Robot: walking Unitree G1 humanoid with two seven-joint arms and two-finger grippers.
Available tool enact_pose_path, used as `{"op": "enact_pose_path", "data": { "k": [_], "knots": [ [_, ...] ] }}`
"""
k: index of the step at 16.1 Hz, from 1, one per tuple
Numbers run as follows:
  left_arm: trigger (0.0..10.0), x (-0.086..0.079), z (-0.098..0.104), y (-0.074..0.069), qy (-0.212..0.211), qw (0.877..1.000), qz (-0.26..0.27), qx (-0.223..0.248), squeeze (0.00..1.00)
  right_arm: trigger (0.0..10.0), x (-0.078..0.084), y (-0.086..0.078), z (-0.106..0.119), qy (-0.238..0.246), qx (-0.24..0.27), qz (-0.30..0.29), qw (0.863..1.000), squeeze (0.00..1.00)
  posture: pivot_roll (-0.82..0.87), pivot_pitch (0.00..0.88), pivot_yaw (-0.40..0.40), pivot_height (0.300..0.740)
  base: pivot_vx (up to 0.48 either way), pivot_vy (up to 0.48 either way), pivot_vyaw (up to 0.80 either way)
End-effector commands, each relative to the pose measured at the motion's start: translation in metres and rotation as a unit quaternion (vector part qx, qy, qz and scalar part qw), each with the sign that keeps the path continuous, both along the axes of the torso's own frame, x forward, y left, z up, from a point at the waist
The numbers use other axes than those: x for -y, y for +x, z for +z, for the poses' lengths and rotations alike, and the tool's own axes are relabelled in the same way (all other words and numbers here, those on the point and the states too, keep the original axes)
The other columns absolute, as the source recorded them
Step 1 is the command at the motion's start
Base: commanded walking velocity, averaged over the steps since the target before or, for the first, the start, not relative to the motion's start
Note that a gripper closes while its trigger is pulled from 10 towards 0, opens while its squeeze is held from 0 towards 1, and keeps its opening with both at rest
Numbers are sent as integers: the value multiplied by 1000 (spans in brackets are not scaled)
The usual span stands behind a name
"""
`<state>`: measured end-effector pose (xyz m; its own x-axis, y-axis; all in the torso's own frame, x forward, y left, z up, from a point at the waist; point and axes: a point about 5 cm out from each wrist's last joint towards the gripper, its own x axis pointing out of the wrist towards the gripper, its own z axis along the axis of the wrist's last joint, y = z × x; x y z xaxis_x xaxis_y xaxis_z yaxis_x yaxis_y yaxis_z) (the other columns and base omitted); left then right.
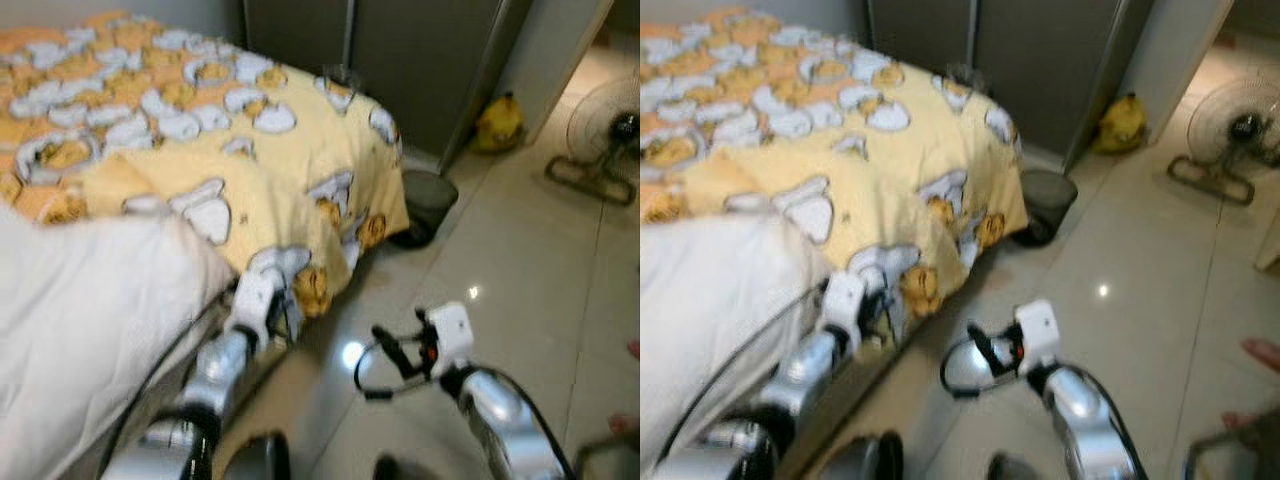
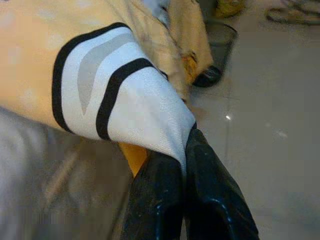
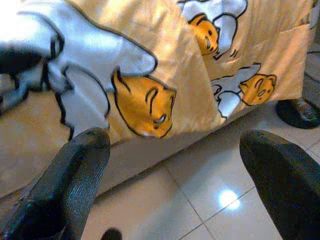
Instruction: Clean up the room
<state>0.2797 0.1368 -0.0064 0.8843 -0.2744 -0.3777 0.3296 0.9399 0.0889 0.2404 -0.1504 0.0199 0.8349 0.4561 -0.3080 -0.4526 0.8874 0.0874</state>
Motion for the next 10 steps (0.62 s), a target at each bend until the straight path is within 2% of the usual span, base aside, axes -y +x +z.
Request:
{"op": "enact_pose_path", "data": {
  "k": [1, 2, 3, 4, 8, 10],
  "knots": [
    [10000, 15, 3, 3, 19, 998, -60, -1, 0, 10000, 6, -6, -4, -1, -3, -6, 1000, 0, -56, 0, 13, 740, 0, 0, 0],
    [10000, 18, -4, -3, 36, 996, -84, -18, 0, 10000, 6, -8, -6, -3, -6, -2, 1000, 0, -56, 0, 13, 740, 0, 0, 0],
    [10000, 19, -5, -4, 40, 995, -87, -21, 0, 10000, 6, -8, -7, -4, -7, -1, 1000, 0, -56, 0, 13, 740, 0, 0, 0],
    [10000, 24, -11, -11, 35, 993, -101, -39, 0, 10000, 4, -10, -9, -4, -11, 2, 1000, 0, -58, 0, 15, 740, 0, 0, 0],
    [10000, 59, -29, -39, -10, 978, -179, -108, 0, 10000, 1, -13, -13, -3, -20, 15, 1000, 0, -61, 0, 13, 740, 0, 0, 0],
    [10000, 70, -39, -54, -31, 964, -209, -163, 0, 10000, 1, -14, -13, 5, -23, 18, 1000, 0, -61, 0, 6, 740, 0, 0, 0]
  ]
}}
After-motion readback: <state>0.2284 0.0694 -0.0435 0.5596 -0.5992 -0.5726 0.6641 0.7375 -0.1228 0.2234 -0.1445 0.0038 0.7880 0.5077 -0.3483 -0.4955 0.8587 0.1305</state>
